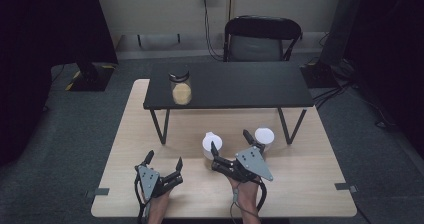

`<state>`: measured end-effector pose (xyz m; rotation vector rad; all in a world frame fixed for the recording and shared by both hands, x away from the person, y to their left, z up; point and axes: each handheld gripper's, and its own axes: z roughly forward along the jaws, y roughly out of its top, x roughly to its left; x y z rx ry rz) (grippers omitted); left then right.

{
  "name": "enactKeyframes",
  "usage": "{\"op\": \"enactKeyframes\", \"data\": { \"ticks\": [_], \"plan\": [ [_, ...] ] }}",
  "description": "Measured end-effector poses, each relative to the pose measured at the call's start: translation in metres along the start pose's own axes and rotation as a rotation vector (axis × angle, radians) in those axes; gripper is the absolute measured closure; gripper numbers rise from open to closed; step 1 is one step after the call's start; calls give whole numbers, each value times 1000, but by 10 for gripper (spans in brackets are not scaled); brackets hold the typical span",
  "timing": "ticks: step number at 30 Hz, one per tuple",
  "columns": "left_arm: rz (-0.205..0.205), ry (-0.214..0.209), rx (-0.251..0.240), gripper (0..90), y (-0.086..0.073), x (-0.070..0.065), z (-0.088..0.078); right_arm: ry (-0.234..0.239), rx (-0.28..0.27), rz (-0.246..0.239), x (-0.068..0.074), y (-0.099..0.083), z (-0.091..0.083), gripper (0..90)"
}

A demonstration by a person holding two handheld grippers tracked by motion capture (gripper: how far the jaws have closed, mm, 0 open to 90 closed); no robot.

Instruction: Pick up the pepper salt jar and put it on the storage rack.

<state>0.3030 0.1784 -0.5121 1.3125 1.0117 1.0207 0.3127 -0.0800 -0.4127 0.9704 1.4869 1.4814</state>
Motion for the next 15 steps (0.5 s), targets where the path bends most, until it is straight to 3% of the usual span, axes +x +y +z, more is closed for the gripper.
{"op": "enactKeyframes", "data": {
  "ticks": [15],
  "plan": [
    [0,0,0,20,0,0,0,33,33,17,11,-12,20,9]
  ]
}}
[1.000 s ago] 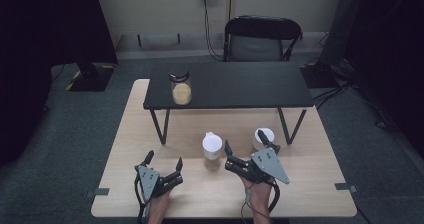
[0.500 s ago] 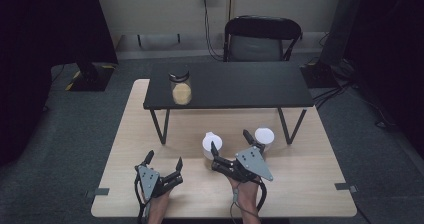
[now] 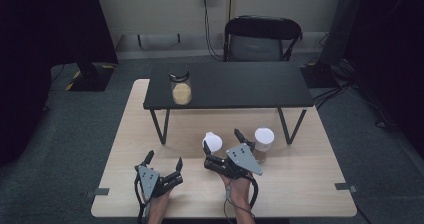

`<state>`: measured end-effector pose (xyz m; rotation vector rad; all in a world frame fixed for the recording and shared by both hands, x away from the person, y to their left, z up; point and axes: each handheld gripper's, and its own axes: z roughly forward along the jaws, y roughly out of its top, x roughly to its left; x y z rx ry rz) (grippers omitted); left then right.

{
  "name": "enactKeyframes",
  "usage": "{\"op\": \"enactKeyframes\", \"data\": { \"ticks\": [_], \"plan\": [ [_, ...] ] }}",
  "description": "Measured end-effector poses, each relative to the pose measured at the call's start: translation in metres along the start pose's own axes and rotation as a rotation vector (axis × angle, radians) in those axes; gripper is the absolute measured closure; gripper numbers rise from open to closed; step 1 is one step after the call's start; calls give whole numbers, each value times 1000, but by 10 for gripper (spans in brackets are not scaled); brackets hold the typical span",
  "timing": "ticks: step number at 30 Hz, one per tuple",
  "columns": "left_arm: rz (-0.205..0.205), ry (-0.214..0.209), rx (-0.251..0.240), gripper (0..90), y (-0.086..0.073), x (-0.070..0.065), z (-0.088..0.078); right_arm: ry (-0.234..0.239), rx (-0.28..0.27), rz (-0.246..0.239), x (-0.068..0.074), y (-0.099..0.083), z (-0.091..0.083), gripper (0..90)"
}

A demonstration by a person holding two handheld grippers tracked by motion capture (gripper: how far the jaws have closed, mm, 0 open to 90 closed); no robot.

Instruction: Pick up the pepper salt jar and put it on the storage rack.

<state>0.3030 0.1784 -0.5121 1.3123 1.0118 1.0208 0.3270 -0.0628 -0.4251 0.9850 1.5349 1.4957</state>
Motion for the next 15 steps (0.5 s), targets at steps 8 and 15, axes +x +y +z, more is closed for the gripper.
{"op": "enactKeyframes", "data": {
  "ticks": [8,15],
  "plan": [
    [0,0,0,20,0,0,0,-4,19,-21,11,-7,11,18],
    [0,0,0,21,0,0,0,0,34,-12,16,-16,16,40]
  ]
}}
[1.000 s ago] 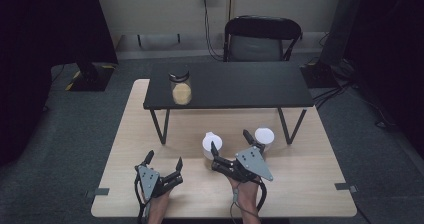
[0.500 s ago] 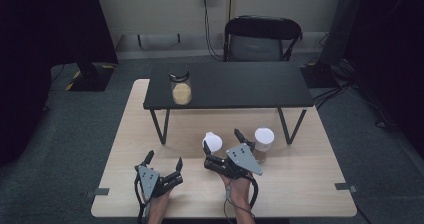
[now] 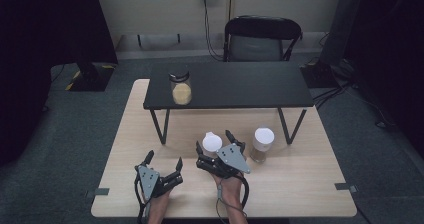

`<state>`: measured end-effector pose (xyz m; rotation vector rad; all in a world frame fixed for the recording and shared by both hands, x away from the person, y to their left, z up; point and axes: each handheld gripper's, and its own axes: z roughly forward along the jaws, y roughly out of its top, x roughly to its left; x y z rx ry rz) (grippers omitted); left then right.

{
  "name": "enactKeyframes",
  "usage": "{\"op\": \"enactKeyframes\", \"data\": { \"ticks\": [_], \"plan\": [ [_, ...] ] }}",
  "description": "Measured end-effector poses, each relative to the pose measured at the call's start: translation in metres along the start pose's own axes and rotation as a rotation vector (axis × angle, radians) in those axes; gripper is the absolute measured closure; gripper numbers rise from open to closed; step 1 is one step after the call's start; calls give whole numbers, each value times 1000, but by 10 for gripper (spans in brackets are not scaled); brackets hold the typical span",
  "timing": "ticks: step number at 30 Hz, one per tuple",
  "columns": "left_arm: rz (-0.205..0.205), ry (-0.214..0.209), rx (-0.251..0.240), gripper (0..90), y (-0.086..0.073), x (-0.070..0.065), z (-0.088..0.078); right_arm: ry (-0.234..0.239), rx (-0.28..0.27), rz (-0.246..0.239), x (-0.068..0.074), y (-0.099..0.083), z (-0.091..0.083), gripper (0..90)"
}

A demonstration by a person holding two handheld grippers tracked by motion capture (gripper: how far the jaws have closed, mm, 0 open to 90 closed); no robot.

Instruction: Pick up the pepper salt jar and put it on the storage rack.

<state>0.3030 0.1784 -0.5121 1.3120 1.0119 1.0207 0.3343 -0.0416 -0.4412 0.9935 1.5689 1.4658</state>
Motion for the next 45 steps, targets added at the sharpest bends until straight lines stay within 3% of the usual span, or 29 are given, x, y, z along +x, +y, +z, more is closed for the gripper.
{"op": "enactKeyframes", "data": {
  "ticks": [10,17,25,45],
  "plan": [
    [0,0,0,20,0,0,0,-20,16,11,0,-12,0,45],
    [0,0,0,20,0,0,0,-2,40,17,1,-21,4,61],
    [0,0,0,21,0,0,0,7,54,51,-2,-30,4,108],
    [0,0,0,20,0,0,0,28,100,70,-5,-52,11,232]
  ]
}}
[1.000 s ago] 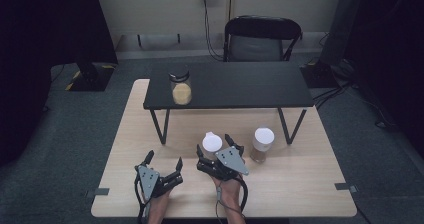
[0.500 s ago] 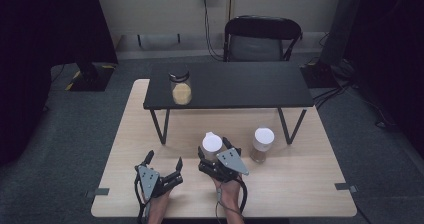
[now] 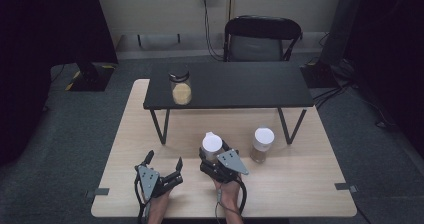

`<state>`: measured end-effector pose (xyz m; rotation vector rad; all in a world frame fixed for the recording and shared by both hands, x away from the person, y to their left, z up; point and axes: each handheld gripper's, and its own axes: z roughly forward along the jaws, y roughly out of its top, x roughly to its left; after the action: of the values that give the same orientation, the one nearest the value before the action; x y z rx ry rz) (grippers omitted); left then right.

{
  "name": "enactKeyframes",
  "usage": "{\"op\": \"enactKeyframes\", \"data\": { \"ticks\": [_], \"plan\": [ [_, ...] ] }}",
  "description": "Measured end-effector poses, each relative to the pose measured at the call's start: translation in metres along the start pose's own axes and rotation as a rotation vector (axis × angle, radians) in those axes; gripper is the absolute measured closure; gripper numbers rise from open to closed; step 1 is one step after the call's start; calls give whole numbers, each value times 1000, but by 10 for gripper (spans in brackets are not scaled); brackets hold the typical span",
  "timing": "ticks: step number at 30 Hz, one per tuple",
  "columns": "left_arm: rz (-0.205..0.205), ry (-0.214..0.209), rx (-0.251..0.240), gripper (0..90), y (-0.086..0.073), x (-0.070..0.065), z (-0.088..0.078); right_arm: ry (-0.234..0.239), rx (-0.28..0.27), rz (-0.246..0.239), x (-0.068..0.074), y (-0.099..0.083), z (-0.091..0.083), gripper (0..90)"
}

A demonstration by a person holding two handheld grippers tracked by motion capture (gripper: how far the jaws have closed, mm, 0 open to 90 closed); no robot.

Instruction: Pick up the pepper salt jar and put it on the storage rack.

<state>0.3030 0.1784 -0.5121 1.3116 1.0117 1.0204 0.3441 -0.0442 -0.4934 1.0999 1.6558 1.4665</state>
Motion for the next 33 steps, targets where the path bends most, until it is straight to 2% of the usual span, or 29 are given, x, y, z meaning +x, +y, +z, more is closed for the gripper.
{"op": "enactKeyframes", "data": {
  "ticks": [4,20,25,33],
  "plan": [
    [0,0,0,20,0,0,0,4,-2,-7,0,-2,0,289],
    [1,0,0,20,0,0,0,3,3,-30,0,-1,1,299],
    [1,0,1,20,0,0,0,11,12,14,-6,2,0,299],
    [1,0,0,21,0,0,0,13,17,-8,-4,4,-2,299]
  ]
}}
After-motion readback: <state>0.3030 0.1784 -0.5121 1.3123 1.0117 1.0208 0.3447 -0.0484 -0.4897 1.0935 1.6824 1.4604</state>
